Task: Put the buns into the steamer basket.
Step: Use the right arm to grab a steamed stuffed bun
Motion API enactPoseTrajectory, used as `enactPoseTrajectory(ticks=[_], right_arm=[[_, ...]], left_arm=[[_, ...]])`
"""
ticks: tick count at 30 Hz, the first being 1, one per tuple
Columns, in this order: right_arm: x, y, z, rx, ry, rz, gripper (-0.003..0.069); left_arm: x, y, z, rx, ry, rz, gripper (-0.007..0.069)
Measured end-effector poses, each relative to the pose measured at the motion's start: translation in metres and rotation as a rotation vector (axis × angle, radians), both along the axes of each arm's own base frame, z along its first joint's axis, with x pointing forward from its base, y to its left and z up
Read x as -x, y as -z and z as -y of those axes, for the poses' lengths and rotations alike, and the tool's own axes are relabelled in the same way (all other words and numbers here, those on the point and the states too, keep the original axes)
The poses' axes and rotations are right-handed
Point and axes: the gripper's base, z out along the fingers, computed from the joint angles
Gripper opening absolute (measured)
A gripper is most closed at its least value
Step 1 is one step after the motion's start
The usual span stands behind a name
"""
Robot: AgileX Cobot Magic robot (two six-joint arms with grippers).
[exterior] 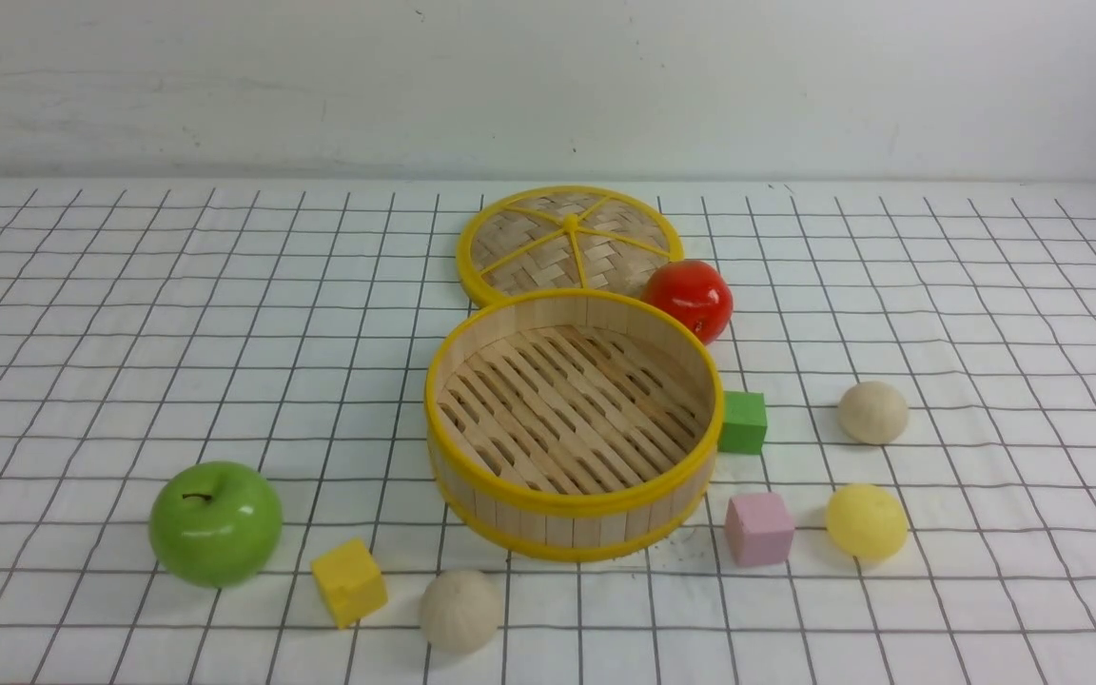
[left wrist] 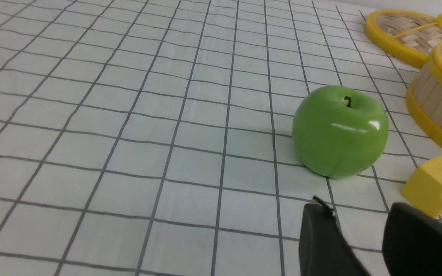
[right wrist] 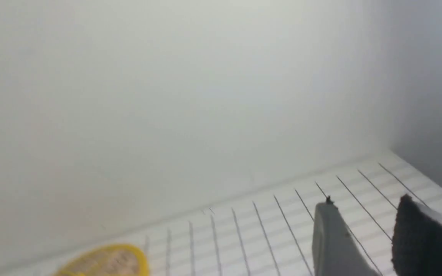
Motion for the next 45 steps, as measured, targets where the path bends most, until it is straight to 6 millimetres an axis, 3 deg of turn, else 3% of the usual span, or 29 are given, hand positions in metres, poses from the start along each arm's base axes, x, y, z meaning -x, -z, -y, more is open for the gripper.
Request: enactPoseTrajectory(ticks=[1, 6, 7, 11, 16, 23, 28, 35, 45], right_arm=[[-0.002, 0.001, 0.000, 0.006, 0.001, -0.009, 0.0241], [-0.059, 0.043, 0.006, -0.018, -0.003, -0.237, 0.0241], [-0.061, 0.045, 0.006, -0.028, -0.004, -0.246, 0.0241], [-0.097, 0.078, 0.003, -0.068, -0.041, -0.484, 0.0241], [-0.143, 0.093, -0.028, 0.030, -0.221, -0.707, 0.0241], [-0.206, 0.120, -0.079, 0.112, -0.384, -0.893, 0.0243], [-0.243, 0.144, -0.087, 0.073, -0.357, -0.961, 0.0250], [-0.272, 0.174, -0.087, 0.047, -0.317, -1.030, 0.0253], [-0.284, 0.209, -0.088, 0.038, -0.296, -1.093, 0.0253]], left_arm=[[0.000, 0.000, 0.000, 0.000, 0.000, 0.000, 0.0238], [0.000, 0.000, 0.000, 0.000, 0.000, 0.000, 0.0238], [0.000, 0.000, 0.000, 0.000, 0.000, 0.000, 0.0238], [0.000, 0.000, 0.000, 0.000, 0.000, 0.000, 0.0238], [0.000, 0.000, 0.000, 0.000, 0.000, 0.000, 0.0238], [0.000, 0.000, 0.000, 0.000, 0.000, 0.000, 0.0238], [0.000, 0.000, 0.000, 0.000, 0.000, 0.000, 0.0238], [0.000, 0.000, 0.000, -0.001, 0.000, 0.000, 0.0238], [0.000, 0.000, 0.000, -0.001, 0.000, 0.002, 0.0238]])
